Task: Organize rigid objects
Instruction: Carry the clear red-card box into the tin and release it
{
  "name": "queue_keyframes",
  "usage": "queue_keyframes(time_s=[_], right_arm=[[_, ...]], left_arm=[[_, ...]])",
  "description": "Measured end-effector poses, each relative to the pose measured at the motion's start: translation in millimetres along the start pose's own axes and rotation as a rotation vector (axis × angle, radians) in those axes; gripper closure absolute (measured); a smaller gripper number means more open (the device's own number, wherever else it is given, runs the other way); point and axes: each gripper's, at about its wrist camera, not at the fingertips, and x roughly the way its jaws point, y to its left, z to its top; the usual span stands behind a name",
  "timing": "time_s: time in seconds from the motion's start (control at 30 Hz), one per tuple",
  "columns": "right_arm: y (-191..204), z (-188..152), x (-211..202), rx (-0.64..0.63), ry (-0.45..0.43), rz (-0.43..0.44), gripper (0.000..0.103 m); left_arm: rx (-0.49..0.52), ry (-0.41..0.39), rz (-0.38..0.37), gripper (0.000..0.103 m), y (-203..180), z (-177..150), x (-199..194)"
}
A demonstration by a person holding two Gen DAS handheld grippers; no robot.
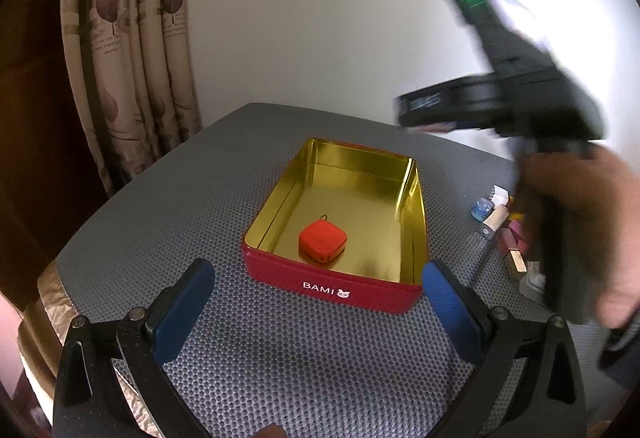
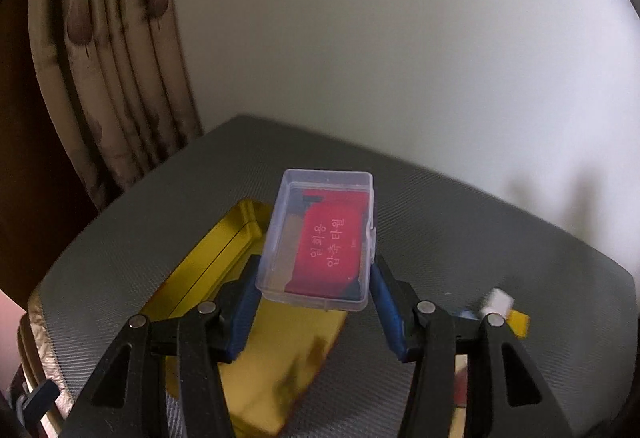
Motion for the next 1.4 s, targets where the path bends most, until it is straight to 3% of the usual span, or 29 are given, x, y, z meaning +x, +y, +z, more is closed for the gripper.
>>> queue_keyframes(time_s=[0.2, 0.47, 0.67, 0.93, 1.0, 1.13, 1.23, 1.4], right_arm=[[7, -6, 53, 0.006, 0.08, 0.019, 0.049], [5, -23, 95, 0.03, 0.159, 0.029, 0.049], [11, -22, 106, 0.011, 0.194, 0.014, 0.049], [4, -27, 118, 0.07, 0.247, 0.059, 0.048], [-1, -25, 106, 0.084, 0.21, 0.087, 0.048], [-41, -21, 32, 0.114, 0.045, 0.133, 0.043], [-88, -33, -24, 0.153, -0.042, 0.071, 0.036], [-180, -93, -100, 0.182, -0.107, -0.143, 0.033]], left_arm=[[-0.009, 0.026, -0.01, 0.0, 3, 1, 6], [-0.023, 0.06, -0.018, 0.0, 6, -1, 14], [-0.041, 0.079, -0.026, 0.0, 11, 1, 18], [-0.037, 0.091, -0.032, 0.0, 8, 0, 18], [-0.028, 0.077, -0.034, 0.0, 5, 0, 15], [0.009, 0.027, -0.057, 0.0, -4, 0, 5], [0.037, 0.014, -0.087, 0.0, -13, -3, 2], [0.073, 0.04, -0.149, 0.0, -33, -11, 5]])
